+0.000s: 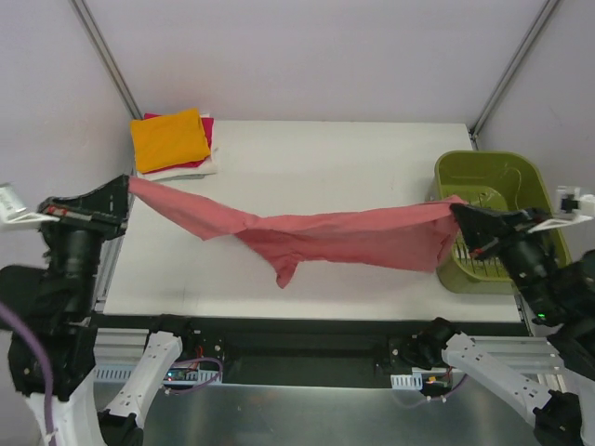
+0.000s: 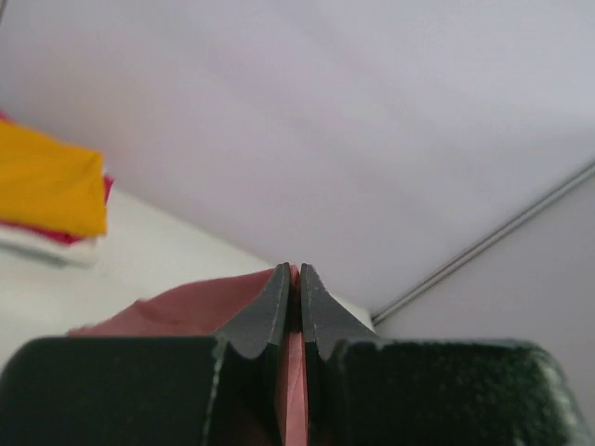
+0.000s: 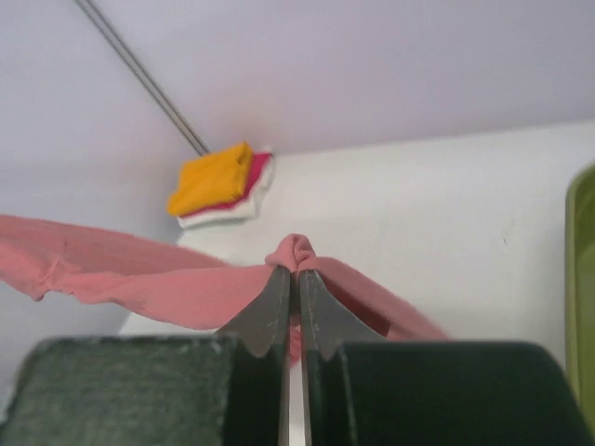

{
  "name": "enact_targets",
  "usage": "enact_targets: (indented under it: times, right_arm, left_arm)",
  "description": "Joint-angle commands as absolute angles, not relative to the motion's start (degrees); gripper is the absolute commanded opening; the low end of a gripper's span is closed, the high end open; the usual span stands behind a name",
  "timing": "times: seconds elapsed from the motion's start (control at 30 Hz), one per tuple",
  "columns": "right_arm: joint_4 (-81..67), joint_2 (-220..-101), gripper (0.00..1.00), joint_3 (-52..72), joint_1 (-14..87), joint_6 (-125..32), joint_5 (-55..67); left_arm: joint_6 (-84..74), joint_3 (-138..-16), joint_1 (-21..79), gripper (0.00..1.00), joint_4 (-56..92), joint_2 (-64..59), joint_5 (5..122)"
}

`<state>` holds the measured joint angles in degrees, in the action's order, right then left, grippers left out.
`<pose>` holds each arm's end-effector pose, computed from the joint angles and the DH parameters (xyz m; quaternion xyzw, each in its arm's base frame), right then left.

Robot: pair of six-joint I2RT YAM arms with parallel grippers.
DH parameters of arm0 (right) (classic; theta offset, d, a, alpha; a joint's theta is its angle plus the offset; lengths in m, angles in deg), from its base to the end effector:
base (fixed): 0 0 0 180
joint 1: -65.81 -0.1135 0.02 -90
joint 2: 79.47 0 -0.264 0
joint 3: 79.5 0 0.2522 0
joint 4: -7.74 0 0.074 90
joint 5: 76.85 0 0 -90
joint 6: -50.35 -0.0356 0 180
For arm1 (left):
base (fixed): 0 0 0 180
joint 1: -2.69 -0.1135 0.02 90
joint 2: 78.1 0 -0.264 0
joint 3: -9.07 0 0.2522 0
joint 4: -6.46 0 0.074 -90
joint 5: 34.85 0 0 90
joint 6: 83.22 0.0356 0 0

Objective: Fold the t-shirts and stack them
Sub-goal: Flatten out the tshirt

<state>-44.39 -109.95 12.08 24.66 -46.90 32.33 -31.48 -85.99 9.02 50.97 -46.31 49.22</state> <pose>0.0233 0.0048 0.4850 -0.0656 0.6497 0.2086 0.7281 0.0130 0.0023 0.5130 -0.2004 0.5476 -0.2801 0.7625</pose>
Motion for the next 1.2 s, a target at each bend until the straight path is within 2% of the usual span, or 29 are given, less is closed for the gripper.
enact_targets:
  times: [0.0, 0.13, 0.33, 0.53, 0.67, 0.73, 0.87, 0.97, 1.03, 1.17]
  right_arm:
    - [-41.79, -112.25, 0.01, 22.22, 24.50, -41.58, 23.88]
    - [-43.37, -114.88, 0.01, 31.26, 24.50, -40.71, 21.15]
    - [-44.08, -119.01, 0.01, 36.03, 24.41, -38.07, 21.76]
    - [-42.06, -128.58, 0.01, 35.24, 24.50, -30.79, 37.56]
    - [-35.93, -137.90, 0.01, 34.11, 25.72, -24.64, 49.87]
    - [-33.45, -143.96, 0.01, 36.71, 28.96, -24.00, 46.57]
    - [-30.64, -153.98, 0.01, 47.08, 41.95, -29.36, 26.93]
    - [-26.68, -160.31, 0.01, 56.66, 44.71, -30.68, 21.60]
    - [-23.97, -163.66, 0.01, 60.98, 44.89, -30.51, 19.75]
    - [-20.08, -165.07, 0.01, 65.82, 45.59, -30.33, 15.88]
  left_arm:
    - [-26.10, -98.43, 8.93, 0.00, 49.93, -44.89, 52.34]
    - [-23.20, -106.72, 8.93, 0.00, 49.93, -42.69, 52.34]
    - [-20.56, -114.38, 8.93, 0.00, 49.93, -38.38, 51.02]
    - [-19.25, -112.01, 8.93, 0.00, 49.14, -29.69, 43.82]
    - [-16.78, -115.33, 8.93, 0.00, 47.91, -15.31, 40.48]
    - [-14.59, -119.37, 8.93, 0.00, 47.56, -9.31, 39.07]
    - [-11.15, -139.36, 8.93, 0.00, 47.65, 6.32, 40.99]
    - [-10.98, -152.81, 8.93, 0.00, 46.51, 12.31, 42.75]
    - [-10.80, -154.89, 8.93, 0.00, 41.09, 12.78, 43.81]
    - [-9.31, -146.40, 8.93, 0.00, 31.66, 6.21, 45.57]
